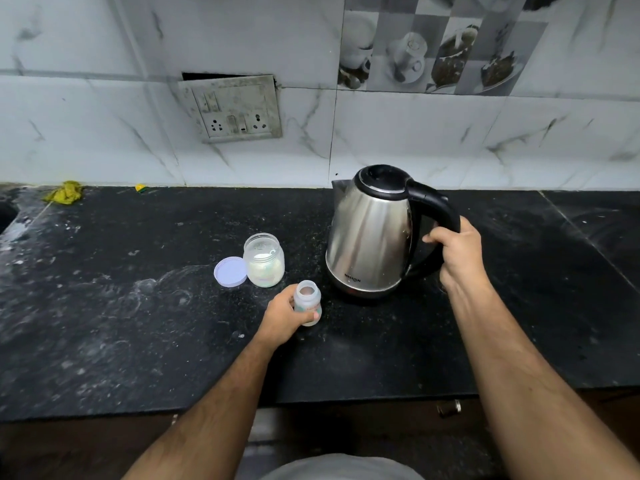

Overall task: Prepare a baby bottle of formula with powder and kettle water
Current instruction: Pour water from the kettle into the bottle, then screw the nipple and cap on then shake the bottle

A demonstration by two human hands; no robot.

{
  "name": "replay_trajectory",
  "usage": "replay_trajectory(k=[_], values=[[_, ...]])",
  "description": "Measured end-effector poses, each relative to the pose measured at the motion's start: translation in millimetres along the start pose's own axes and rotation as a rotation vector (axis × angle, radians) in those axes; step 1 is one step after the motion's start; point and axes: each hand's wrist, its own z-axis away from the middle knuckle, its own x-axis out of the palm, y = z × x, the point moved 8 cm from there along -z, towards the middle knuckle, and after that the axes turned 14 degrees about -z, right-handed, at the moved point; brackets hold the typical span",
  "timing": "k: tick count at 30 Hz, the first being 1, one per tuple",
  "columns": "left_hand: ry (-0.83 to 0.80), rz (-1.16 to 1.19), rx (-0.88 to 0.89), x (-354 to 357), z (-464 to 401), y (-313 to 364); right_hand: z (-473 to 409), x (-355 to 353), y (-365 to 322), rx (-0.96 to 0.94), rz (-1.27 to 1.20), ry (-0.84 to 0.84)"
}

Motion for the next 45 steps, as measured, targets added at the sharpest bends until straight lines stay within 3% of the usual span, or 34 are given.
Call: replay_trajectory(k=[7,19,39,45], values=[[-0.001,-0.067,-0.039,11.8,-17.9,8.3,-62.9,40.2,2.2,0.001,-0.015,-0.019],[-0.052,-0.035,-0.029,22.6,-38.0,7.7,-141.2,84.2,68.0,0.112,0.082,-0.097],[-0.101,-0.082,-0.019,21.9,-42.8,10.6,-167.6,81.1,133.4,0.287,0.152,-0.17],[-0.107,-0.085,-0.012,22.2,-43.0,11.0,-170.3,81.7,129.9,0.275,0.301,-0.231]])
